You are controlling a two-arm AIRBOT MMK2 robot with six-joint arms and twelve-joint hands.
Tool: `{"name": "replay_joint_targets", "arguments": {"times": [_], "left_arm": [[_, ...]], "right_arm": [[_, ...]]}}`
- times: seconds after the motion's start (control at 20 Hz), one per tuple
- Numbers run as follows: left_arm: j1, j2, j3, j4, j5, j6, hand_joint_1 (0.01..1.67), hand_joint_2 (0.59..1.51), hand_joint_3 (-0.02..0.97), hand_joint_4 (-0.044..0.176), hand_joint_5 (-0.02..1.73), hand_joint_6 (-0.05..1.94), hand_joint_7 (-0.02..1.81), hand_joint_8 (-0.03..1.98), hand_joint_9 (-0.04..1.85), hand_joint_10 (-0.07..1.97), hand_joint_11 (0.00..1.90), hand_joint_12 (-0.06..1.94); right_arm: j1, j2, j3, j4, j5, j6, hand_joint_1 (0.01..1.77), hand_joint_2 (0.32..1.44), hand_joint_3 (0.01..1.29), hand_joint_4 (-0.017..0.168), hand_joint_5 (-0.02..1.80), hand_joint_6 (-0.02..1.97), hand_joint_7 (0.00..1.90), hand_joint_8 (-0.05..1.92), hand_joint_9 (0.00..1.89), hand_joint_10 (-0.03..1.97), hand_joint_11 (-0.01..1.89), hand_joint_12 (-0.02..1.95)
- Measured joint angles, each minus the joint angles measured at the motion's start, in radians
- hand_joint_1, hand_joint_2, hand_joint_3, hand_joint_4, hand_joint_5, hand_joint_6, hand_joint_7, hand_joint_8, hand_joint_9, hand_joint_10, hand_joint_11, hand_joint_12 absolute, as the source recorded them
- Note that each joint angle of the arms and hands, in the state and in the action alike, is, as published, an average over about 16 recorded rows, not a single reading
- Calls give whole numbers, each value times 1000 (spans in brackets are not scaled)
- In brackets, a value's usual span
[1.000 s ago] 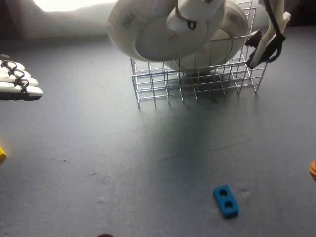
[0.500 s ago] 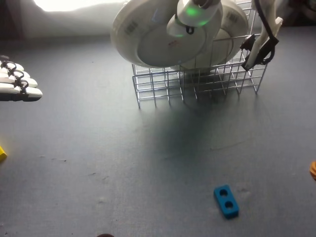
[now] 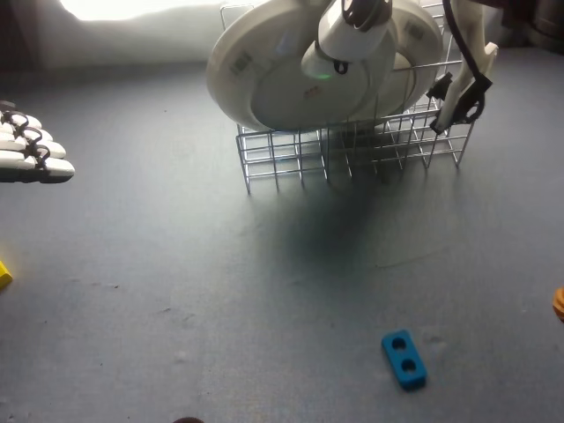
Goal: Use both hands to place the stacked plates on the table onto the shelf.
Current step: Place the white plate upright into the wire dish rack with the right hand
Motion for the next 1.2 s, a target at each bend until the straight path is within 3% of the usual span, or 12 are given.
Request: {"name": "replay_joint_targets", "arguments": {"times": [1.2], "left_arm": [[1, -5, -2, 0, -6, -1, 22, 982, 20, 7, 22, 11, 11, 15, 21, 10, 20, -1]], "right_arm": [[-64, -4, 34, -10, -12, 1, 1355, 1006, 18, -7, 895, 1057, 1024, 898, 911, 1070, 759, 1130]]}}
